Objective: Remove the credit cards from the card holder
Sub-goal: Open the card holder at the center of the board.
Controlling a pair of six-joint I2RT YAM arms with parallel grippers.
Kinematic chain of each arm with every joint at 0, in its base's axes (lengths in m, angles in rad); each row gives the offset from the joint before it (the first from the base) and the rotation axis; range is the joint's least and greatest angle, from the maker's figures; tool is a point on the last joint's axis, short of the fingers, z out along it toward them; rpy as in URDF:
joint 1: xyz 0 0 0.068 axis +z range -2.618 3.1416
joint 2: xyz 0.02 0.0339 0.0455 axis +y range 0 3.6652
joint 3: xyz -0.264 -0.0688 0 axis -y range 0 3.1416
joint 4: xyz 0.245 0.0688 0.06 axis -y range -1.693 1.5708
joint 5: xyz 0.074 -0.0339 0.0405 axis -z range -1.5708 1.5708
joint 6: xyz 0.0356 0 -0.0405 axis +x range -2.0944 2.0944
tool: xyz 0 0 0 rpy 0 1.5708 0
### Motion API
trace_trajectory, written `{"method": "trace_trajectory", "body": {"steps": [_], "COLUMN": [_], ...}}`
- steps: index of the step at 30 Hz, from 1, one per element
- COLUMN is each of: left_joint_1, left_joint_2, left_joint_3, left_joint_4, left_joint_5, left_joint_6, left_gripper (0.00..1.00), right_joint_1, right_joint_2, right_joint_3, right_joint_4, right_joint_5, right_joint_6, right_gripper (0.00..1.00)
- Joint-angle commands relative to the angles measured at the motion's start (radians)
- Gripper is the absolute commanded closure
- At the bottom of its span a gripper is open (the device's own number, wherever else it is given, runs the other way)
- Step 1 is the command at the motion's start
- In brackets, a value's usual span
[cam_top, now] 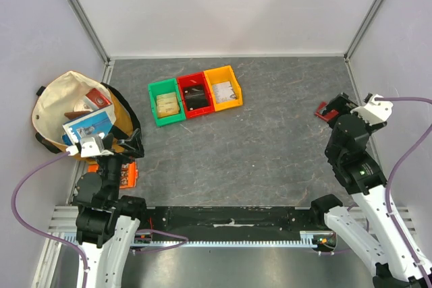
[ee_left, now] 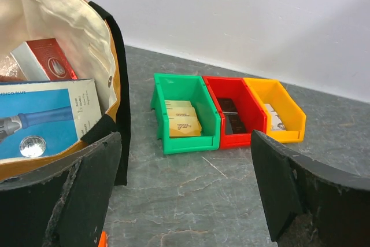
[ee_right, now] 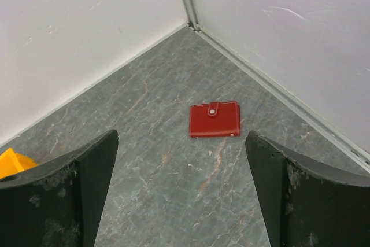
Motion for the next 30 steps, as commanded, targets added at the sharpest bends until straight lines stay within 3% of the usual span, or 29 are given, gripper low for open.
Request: {"method": "trace_trajectory", "body": {"steps": [1,3,6,13,19,30], "left_joint_1": [-0.006,-0.007,-0.01,-0.024,-0.033,-0.042], "left_joint_2": [-0.012,-0.013,-0.018,-0.024,-0.027,-0.039], "left_joint_3": [0.01,0.01,0.012,0.01,0.009,0.004], "left_joint_4": [0.002,0.001,-0.001,0.001,-0.001,0.004], "left_joint_5": [-0.025,-0.025,-0.024,-0.027,-0.03,-0.028], "left_joint_6": [-0.026,-0.024,-0.024,-0.02,-0.015,-0.01], "left_gripper": [0.02,0.02,0.02,0.02,0.02,0.02], "right_joint_1": [0.0,0.0,0.0,-0.023,-0.18,-0.493], "right_joint_2": [0.072,0.131,0.266,0.62,0.898,1.274], "right_joint_3": [0.006,0.021,0.055,0.202,0.349,0.608], "right_joint_4": [0.058,0.067,0.067,0.03,-0.02,-0.088], "right_joint_5": [-0.161,-0.29,-0.362,-0.272,-0.278,-0.533], "right_joint_6": [-0.053,-0.066,-0.03,0.026,0.051,0.077], "right_gripper": [0.02,0.02,0.02,0.02,0.02,0.02]}}
